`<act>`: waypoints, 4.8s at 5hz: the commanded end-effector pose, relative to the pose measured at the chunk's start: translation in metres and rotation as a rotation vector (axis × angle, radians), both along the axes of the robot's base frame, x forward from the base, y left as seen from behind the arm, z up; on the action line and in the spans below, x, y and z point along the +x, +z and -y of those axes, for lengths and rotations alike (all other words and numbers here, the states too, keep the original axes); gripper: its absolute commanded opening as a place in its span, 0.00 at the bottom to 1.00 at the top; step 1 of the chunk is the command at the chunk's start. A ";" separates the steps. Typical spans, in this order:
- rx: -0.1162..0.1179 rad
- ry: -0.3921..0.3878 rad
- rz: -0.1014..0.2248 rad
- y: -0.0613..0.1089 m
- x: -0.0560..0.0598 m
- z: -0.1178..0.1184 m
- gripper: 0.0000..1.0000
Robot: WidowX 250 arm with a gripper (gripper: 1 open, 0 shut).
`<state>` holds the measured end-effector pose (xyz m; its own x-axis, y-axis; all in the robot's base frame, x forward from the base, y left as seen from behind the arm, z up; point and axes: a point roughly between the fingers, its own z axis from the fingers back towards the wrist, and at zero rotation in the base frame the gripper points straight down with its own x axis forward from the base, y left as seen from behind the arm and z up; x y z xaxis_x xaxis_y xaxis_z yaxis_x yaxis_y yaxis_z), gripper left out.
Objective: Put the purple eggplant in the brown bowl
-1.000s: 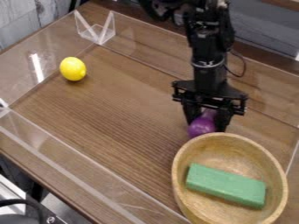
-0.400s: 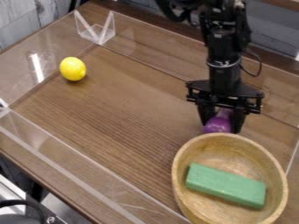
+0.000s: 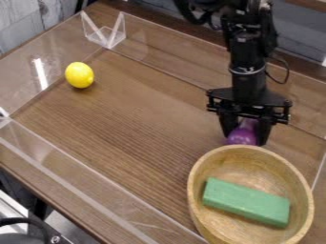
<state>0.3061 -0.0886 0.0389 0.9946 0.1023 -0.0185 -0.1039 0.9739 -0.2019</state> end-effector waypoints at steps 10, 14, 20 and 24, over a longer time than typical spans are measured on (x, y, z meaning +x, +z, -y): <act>-0.043 0.063 0.066 0.025 0.009 0.008 0.00; -0.031 0.075 0.060 0.027 0.011 0.002 0.00; -0.019 0.095 0.052 0.027 0.014 -0.008 0.00; -0.012 0.109 0.048 0.026 0.016 -0.013 0.00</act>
